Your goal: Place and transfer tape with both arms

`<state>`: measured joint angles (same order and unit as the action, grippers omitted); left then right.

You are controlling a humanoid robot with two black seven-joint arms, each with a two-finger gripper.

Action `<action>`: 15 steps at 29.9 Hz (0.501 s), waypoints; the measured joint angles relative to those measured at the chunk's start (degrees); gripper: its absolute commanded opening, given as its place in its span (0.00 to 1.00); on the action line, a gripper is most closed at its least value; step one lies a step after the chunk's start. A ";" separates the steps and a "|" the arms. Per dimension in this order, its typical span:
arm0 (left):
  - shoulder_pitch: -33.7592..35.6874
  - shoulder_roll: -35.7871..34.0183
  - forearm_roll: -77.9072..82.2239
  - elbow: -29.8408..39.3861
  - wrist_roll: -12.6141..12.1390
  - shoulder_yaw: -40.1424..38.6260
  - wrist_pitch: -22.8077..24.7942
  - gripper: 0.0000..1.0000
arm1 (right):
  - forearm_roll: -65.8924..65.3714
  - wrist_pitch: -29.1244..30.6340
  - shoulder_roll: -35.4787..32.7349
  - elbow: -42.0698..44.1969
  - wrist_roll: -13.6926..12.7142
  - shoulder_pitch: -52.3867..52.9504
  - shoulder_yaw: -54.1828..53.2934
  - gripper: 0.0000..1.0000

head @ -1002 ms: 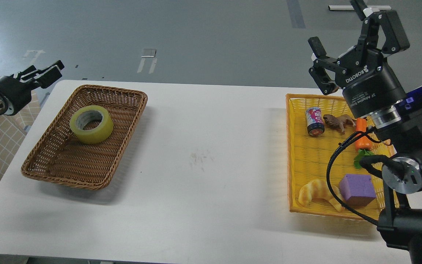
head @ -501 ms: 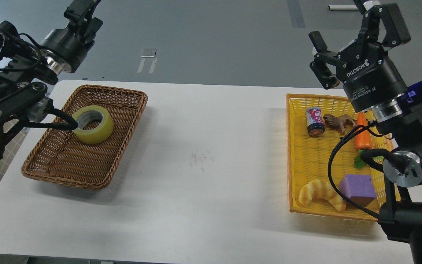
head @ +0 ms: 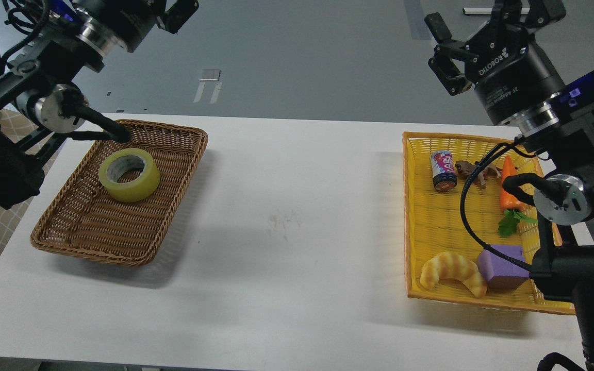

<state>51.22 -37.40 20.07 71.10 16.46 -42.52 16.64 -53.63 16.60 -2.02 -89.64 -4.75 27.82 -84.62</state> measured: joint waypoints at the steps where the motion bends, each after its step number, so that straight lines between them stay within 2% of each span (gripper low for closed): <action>1: -0.77 0.26 -0.08 0.05 -0.54 -0.20 1.60 0.98 | -0.17 -0.09 0.03 0.37 0.00 0.43 0.18 1.00; 7: -5.20 4.18 -0.37 1.30 -2.62 -5.73 2.06 0.98 | -2.94 -0.67 0.55 3.46 0.00 3.60 1.92 1.00; 15: -13.82 11.77 -0.39 5.06 -5.03 -20.04 2.58 0.98 | -3.00 -1.46 1.98 6.67 0.55 9.00 5.00 1.00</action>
<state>37.40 -25.63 19.68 76.16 11.42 -62.56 19.22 -56.62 15.14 -0.04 -82.97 -4.21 36.81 -79.62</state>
